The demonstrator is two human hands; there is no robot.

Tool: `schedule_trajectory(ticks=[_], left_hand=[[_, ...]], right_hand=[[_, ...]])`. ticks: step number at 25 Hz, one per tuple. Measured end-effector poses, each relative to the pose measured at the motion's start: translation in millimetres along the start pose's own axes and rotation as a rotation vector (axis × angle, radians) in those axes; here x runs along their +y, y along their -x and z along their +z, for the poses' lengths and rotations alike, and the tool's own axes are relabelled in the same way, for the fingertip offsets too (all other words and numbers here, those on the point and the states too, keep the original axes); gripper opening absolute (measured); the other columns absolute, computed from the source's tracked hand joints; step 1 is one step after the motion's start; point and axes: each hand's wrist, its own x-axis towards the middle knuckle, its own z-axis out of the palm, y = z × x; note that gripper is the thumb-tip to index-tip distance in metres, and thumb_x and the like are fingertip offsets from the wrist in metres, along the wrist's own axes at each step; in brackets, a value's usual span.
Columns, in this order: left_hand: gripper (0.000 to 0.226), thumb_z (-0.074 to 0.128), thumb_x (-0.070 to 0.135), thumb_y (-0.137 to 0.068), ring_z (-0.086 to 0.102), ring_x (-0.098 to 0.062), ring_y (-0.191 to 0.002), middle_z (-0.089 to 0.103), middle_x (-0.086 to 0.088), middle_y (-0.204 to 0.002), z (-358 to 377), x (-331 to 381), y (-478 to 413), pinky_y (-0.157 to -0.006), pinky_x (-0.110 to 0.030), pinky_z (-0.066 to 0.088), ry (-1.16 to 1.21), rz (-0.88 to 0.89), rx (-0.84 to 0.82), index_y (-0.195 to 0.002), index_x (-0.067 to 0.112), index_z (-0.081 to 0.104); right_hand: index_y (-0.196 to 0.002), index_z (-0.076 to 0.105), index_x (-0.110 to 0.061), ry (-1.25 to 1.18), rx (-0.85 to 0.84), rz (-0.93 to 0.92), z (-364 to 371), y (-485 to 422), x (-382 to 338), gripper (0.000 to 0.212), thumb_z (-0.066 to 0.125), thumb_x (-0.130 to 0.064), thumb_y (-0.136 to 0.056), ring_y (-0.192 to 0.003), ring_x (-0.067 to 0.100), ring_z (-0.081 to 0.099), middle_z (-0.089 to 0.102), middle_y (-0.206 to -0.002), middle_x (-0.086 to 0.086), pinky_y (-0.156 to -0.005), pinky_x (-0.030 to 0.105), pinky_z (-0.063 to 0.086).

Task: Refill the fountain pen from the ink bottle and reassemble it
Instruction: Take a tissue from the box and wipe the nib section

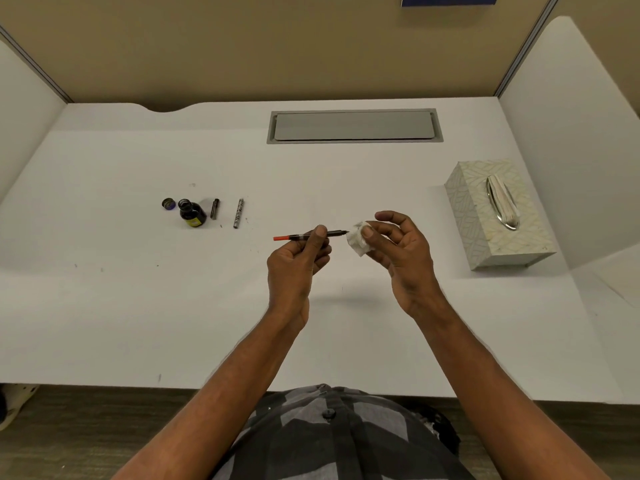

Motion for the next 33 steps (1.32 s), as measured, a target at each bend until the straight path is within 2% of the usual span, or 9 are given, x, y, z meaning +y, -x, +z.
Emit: schedule_trajectory(ticks=[4,9,13,17,21,29,33], left_hand=[[0.021,0.076,0.031,-0.089,0.074,-0.015,-0.084,0.077,-0.001,-0.081,3,0,1,-0.087,-0.032,0.060,-0.031,-0.009,-0.021,-0.089,0.011,0.078],[0.026,0.077,0.035,-0.087,0.074,-0.014,-0.082,0.077,-0.003,-0.081,1,-1,0,-0.085,-0.032,0.060,-0.054,-0.025,-0.012,-0.089,0.010,0.079],[0.024,0.075,0.037,-0.088,0.074,-0.015,-0.083,0.077,0.001,-0.077,1,-1,1,-0.085,-0.031,0.060,-0.042,-0.054,-0.017,-0.087,0.013,0.078],[0.025,0.076,0.037,-0.087,0.074,-0.015,-0.085,0.077,0.001,-0.078,-6,1,-1,-0.087,-0.032,0.060,0.001,-0.072,0.027,-0.088,0.012,0.078],[0.026,0.077,0.037,-0.087,0.074,-0.015,-0.083,0.076,0.000,-0.079,-10,1,-1,-0.088,-0.033,0.060,-0.014,-0.056,0.022,-0.089,0.011,0.078],[0.032,0.078,0.043,-0.084,0.072,-0.013,-0.077,0.075,0.002,-0.076,-11,-1,0,-0.086,-0.032,0.061,-0.043,-0.080,0.047,-0.084,0.012,0.075],[0.028,0.077,0.042,-0.085,0.072,-0.012,-0.076,0.075,0.004,-0.074,-13,-2,-1,-0.084,-0.030,0.061,-0.060,-0.062,0.052,-0.083,0.013,0.076]], right_hand=[[-0.122,0.060,-0.013,0.040,-0.071,-0.001,3,3,2,0.036,0.076,-0.008,-0.091,-0.100,0.019,0.075,0.078,-0.111,0.006,-0.088,0.034,0.059],[-0.113,0.058,-0.012,0.121,-0.063,-0.049,7,3,5,0.029,0.076,-0.006,-0.091,-0.090,0.018,0.075,0.078,-0.096,0.006,-0.083,0.029,0.057],[-0.113,0.057,-0.010,0.167,-0.058,-0.105,10,2,7,0.029,0.076,-0.005,-0.091,-0.096,0.018,0.073,0.076,-0.098,0.005,-0.088,0.030,0.058],[-0.120,0.060,-0.013,0.140,-0.029,-0.084,11,2,10,0.034,0.077,-0.009,-0.091,-0.096,0.016,0.074,0.078,-0.101,0.003,-0.085,0.028,0.055],[-0.128,0.059,-0.014,0.146,-0.100,-0.055,11,3,9,0.041,0.077,-0.012,-0.091,-0.102,0.022,0.076,0.079,-0.108,0.009,-0.095,0.035,0.058],[-0.112,0.060,-0.014,0.247,-0.065,-0.119,18,4,14,0.027,0.077,-0.010,-0.091,-0.097,0.018,0.073,0.077,-0.100,0.004,-0.087,0.029,0.056],[-0.117,0.061,-0.014,0.222,-0.051,-0.080,18,5,15,0.031,0.078,-0.013,-0.091,-0.098,0.017,0.075,0.080,-0.101,0.004,-0.089,0.030,0.056]])
